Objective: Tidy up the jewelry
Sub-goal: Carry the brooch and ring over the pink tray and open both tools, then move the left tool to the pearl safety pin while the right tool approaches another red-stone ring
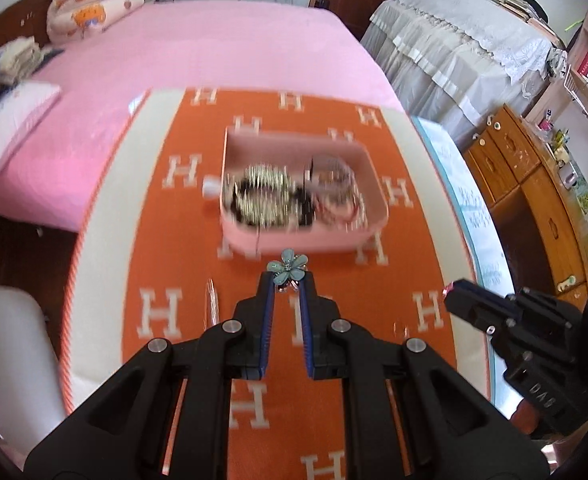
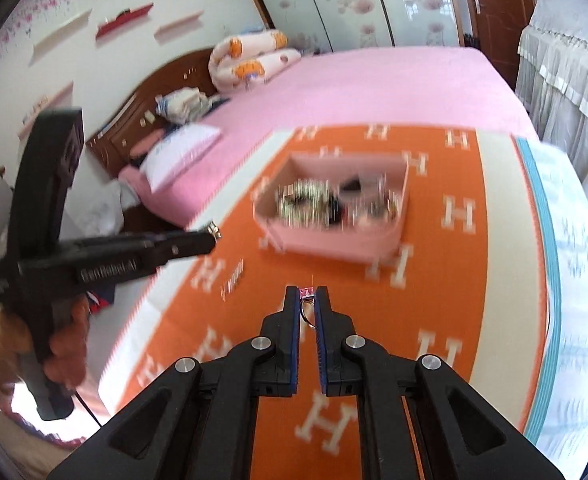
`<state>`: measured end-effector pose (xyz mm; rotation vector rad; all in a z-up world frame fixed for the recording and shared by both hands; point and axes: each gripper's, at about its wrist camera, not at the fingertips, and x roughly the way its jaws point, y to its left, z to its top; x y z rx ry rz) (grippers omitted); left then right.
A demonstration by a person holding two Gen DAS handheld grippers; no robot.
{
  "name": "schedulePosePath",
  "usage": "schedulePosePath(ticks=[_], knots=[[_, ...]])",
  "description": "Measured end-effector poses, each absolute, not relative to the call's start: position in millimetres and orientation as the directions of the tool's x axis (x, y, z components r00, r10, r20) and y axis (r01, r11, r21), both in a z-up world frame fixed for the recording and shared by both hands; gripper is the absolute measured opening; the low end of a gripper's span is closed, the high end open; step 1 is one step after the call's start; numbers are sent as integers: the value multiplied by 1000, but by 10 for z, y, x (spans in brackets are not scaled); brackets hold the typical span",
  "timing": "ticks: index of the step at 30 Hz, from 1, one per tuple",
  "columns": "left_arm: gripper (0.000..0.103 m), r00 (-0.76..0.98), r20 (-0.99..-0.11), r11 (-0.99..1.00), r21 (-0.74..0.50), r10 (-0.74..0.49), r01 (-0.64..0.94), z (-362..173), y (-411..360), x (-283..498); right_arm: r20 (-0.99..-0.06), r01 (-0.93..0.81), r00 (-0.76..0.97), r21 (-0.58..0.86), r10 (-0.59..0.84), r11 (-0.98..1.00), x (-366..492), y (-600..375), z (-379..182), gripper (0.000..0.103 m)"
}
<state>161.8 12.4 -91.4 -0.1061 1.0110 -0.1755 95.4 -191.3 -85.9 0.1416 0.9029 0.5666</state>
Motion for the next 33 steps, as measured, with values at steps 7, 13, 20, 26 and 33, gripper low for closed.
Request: schedulePosePath(ticks=[7, 13, 20, 26, 33], knots=[[10, 543, -827, 989, -112, -145, 94, -765, 65, 2177, -673, -378, 524, 366, 522, 851, 1731, -1834, -580, 7], [10, 525, -844, 993, -86, -113, 76, -954, 14, 2560, -712, -327, 498, 375, 495, 867, 2281, -1712, -738, 7], [11, 452, -885, 993, -93, -114, 69, -1273, -19, 2726, -790, -305, 401, 361, 463, 881, 2482, -1533, -1158, 9], [51, 442, -889, 992, -122, -116, 15, -1414, 116, 2632, -797, -306, 392, 357, 459, 882, 2445, -1489, -1272, 30], [51, 461, -884, 994, -106, -79, -31, -1358, 279, 2473, -776, -324, 424, 350, 466, 879, 2314, -1455, -1140, 30]])
